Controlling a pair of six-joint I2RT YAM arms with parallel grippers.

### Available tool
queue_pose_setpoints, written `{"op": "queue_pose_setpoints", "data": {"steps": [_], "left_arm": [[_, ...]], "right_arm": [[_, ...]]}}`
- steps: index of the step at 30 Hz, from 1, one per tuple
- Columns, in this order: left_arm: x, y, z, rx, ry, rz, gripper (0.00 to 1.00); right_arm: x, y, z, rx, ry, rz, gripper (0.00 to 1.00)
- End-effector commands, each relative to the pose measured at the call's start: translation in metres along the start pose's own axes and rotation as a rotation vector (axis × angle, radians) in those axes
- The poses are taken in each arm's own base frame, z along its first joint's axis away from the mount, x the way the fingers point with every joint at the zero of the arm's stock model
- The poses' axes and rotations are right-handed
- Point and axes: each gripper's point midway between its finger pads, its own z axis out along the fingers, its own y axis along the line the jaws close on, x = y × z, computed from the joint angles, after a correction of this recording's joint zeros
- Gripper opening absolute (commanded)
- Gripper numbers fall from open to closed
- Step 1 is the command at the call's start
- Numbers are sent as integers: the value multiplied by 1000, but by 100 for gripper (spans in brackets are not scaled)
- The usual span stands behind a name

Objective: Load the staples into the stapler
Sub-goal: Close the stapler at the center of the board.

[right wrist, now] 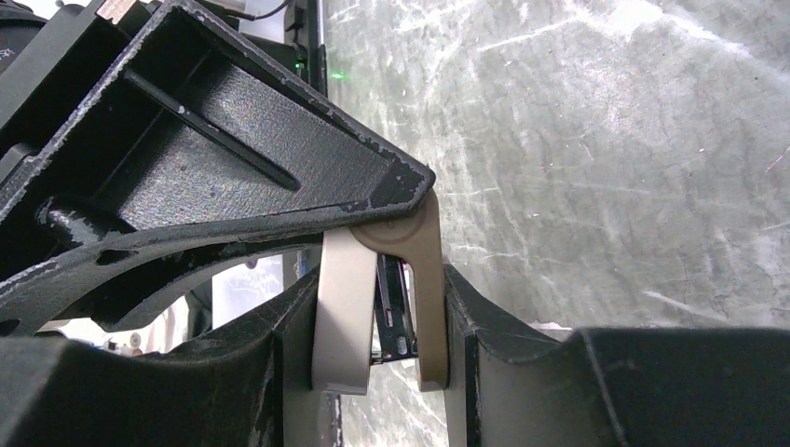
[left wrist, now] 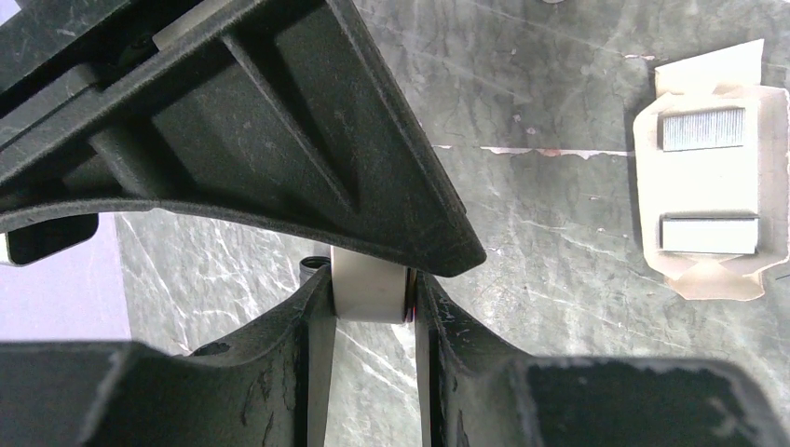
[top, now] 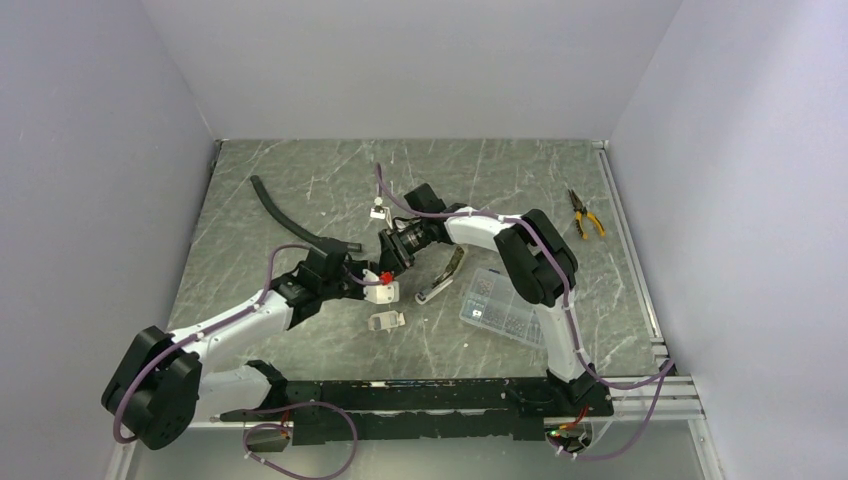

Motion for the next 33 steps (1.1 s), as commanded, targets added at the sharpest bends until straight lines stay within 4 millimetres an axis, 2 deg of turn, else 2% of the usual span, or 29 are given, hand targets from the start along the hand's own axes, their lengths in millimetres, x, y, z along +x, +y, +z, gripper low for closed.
{"op": "queue_pose_setpoints", "data": {"steps": [1,4,11,16,17,22,24,27,33], "left_arm": [[-15,15,2,-64,-60,62,3],[-13,15,3,-79,-58,65,3],[-5,8,11,-81,-39,96,3],[-7,2,11,-53,-47,89,3],[-8,2,11,-50,-52,90,3],[-11,3,9,-47,-61,102,3],[-12,2,8,-43,-66,100,3],[-14,1,7,-38,-75,97,3],[-13,2,5,-40,-68,95,3]], "right_arm": [[-13,40,2,-145,6,-80,16],[-15,43,1,-150,-1,-93,0],[-17,55,-2,-187,-14,-161,0],[-20,52,-3,-150,-2,-157,0],[-21,50,-3,-139,2,-150,4],[-23,49,-2,-144,15,-113,50],[-22,48,-2,-156,23,-98,63],[-21,51,-2,-177,25,-88,70],[-20,48,-2,-162,35,-89,70]]}}
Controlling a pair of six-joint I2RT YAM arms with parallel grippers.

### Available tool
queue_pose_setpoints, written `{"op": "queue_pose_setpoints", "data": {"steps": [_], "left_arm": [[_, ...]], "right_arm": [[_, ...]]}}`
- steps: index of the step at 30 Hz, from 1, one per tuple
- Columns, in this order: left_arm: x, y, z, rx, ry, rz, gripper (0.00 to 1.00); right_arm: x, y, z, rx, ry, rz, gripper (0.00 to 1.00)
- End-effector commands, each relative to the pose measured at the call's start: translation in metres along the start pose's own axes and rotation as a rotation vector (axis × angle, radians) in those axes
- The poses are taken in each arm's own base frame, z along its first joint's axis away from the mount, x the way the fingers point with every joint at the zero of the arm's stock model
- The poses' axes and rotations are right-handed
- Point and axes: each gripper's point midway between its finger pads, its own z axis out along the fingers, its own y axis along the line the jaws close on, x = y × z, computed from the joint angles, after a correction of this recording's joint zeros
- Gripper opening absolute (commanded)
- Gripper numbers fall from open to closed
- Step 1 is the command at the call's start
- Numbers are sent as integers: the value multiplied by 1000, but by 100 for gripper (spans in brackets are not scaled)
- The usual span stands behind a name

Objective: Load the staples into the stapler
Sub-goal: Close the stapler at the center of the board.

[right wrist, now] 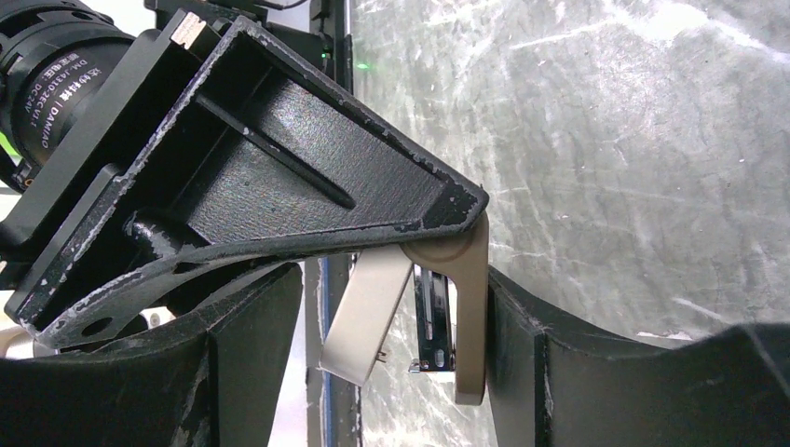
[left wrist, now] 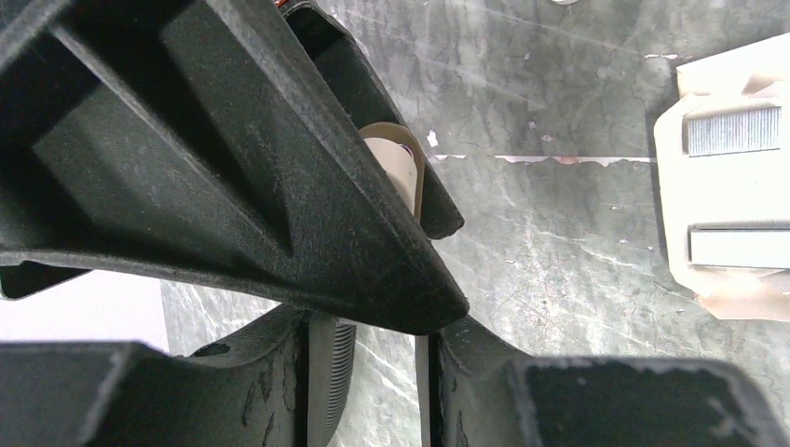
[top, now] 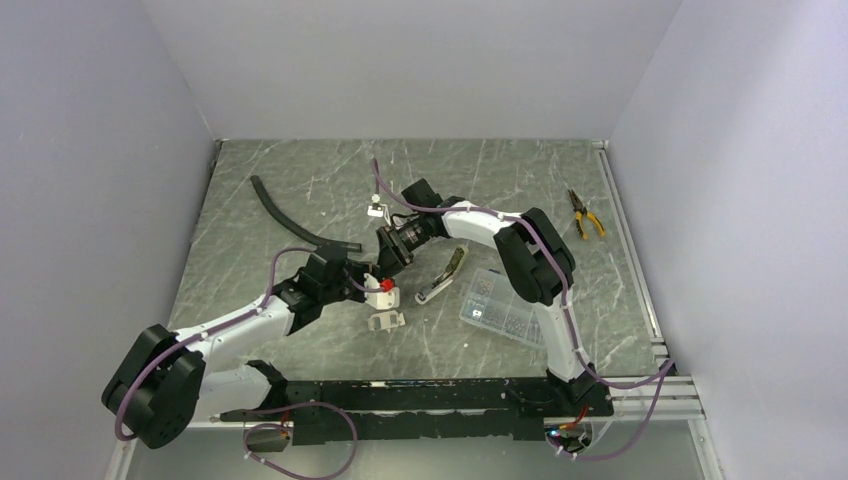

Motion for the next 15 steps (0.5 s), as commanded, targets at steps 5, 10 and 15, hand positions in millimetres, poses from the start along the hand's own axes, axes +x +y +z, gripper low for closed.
{"op": "queue_pose_setpoints", "data": {"steps": [5,10,15], "left_arm": [[-12,2,0,8,-44,23,3],[-13,3,1,10,-47,18,3],[-13,2,0,18,-45,1,3]], "right_arm": [[-7,29,3,-101,27,-93,68],[-3,22,3,-79,37,-95,58],[-2,17,1,-40,46,-165,0]]}}
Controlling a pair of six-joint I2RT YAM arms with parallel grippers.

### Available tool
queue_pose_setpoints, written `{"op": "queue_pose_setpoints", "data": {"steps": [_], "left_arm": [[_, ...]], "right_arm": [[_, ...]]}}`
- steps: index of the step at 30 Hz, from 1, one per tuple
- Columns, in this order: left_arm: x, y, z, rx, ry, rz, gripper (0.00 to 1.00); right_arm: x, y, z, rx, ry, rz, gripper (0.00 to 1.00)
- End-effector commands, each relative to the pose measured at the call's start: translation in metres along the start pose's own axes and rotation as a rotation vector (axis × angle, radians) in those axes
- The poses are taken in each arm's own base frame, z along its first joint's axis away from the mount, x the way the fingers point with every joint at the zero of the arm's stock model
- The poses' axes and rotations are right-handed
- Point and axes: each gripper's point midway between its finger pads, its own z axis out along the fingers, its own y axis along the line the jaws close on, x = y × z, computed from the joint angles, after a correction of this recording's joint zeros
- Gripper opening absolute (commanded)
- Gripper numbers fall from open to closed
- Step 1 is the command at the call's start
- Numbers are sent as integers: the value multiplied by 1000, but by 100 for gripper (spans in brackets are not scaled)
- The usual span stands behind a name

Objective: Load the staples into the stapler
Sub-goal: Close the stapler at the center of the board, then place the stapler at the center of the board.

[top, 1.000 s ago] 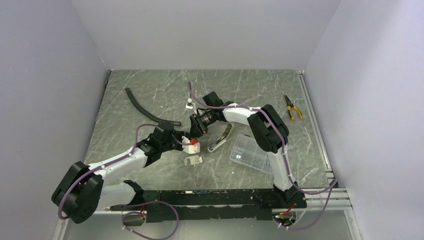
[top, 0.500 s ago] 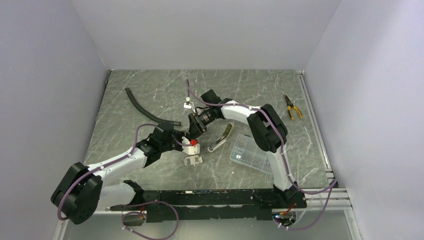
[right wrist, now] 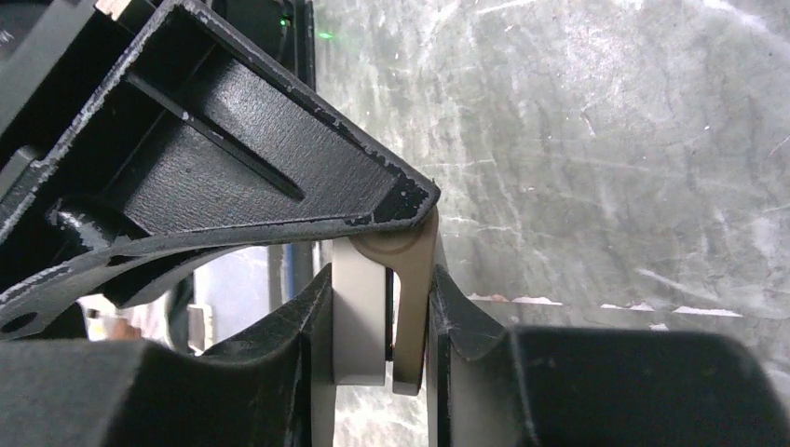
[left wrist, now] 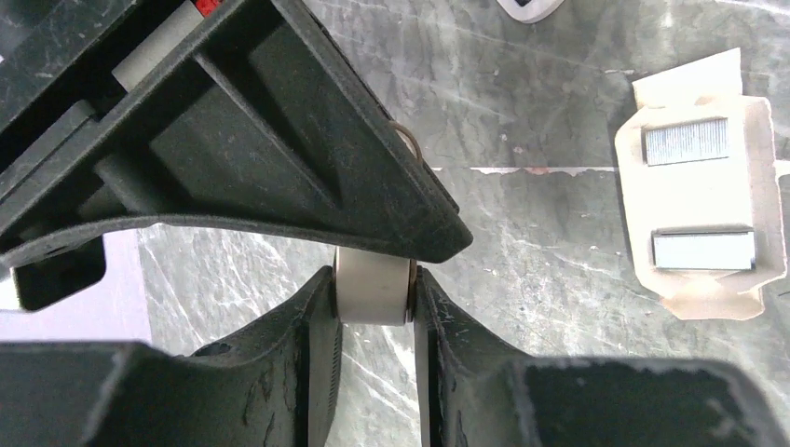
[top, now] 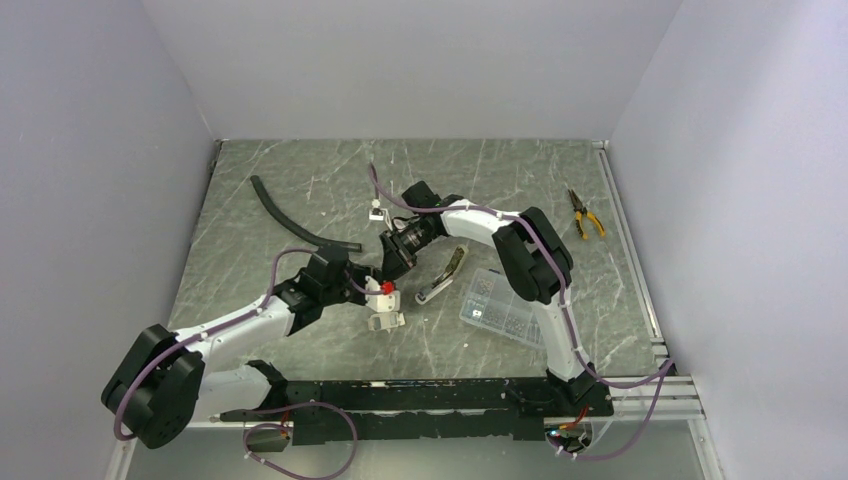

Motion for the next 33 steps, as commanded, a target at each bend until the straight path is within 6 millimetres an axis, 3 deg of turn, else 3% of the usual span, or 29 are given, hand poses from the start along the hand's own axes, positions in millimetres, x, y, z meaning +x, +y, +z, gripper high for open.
{"op": "queue_pose_setpoints", "data": {"steps": [1,9,12,14,15,16,23,33], "left_arm": [[-9,8,-1,-8,-26,-1,3],[-8,1,-1,11,-29,-17,3],[-6,-5,-1,42,-17,-26,3],[-3,-9,-2,71,-2,-41,2],[-2,-9,-3,83,1,-50,3],[0,-11,-5,103,6,-63,3],[13,-12,-16,187,19,-172,3],[53,-4,-19,331,59,-422,3]], "right_arm": [[-12,31,0,-87,10,-159,0],[-16,32,-4,-73,21,-179,0],[-21,30,-6,-39,13,-185,37],[-24,30,-10,-17,2,-191,70],[-26,30,-13,-7,-3,-194,93],[-28,29,-18,2,-10,-195,99],[-44,17,-54,119,-71,-219,100],[-65,12,-139,488,-217,-323,100]]}}
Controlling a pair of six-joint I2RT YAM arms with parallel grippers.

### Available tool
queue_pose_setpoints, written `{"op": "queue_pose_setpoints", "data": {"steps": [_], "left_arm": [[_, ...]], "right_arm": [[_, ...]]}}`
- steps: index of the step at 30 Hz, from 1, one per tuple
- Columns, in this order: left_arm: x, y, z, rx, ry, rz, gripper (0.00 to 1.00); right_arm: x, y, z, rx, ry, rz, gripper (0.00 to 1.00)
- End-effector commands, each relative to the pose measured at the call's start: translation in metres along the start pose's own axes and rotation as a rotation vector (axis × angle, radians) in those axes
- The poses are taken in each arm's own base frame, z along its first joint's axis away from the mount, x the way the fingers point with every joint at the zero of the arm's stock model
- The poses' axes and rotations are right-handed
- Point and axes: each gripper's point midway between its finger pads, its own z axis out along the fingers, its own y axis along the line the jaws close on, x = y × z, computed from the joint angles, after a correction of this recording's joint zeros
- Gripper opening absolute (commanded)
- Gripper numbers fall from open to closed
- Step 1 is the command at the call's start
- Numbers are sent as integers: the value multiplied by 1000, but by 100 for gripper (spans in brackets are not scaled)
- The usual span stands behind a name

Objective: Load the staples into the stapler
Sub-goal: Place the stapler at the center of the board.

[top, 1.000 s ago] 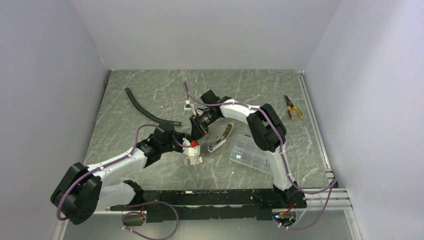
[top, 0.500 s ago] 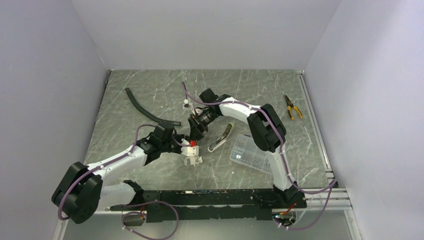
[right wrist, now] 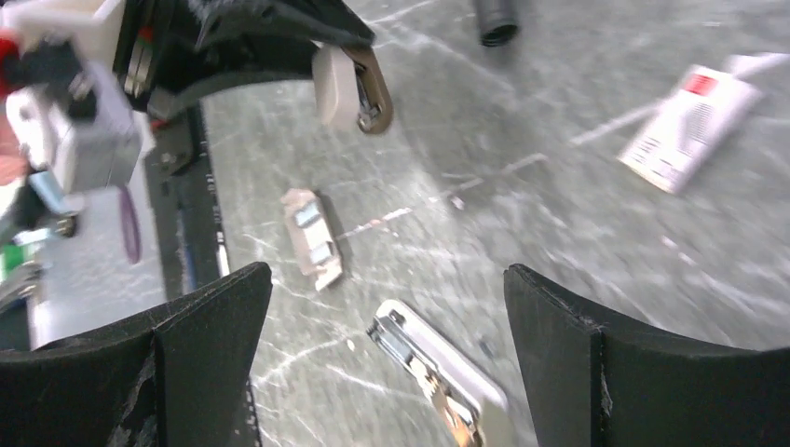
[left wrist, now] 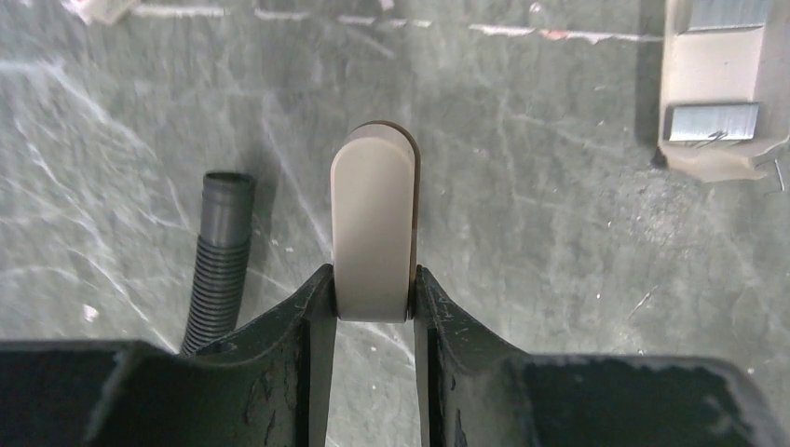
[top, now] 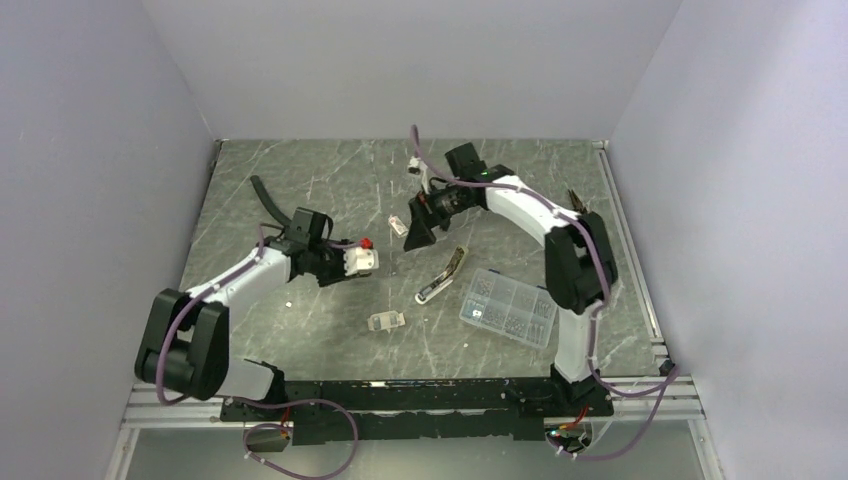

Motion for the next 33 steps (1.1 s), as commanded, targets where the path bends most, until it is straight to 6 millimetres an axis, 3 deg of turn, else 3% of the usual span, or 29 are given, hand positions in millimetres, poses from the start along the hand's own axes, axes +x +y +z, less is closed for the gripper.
{"op": "queue_pose_setpoints", "data": {"steps": [1,9,13,21,24,30,33], "left_arm": [[0,-1,-4,89,-32,-84,3],[23,-2,7,150,38,-100,3],[32,-2,15,174,69,-115,14],[40,1,21,159,99,-146,40],[37,5,19,141,97,-169,52],[27,14,10,94,76,-187,87],[21,18,3,71,65,-197,94]], "right_arm": [[-34,3,-47,245,-112,-178,100],[-48,0,-106,577,-212,-222,100],[-43,6,-123,627,-254,-209,100],[-2,3,-123,561,-174,-148,100],[16,0,-120,564,-158,-172,100],[52,-12,-105,548,-92,-131,99],[61,-18,-97,534,-82,-103,98]]}}
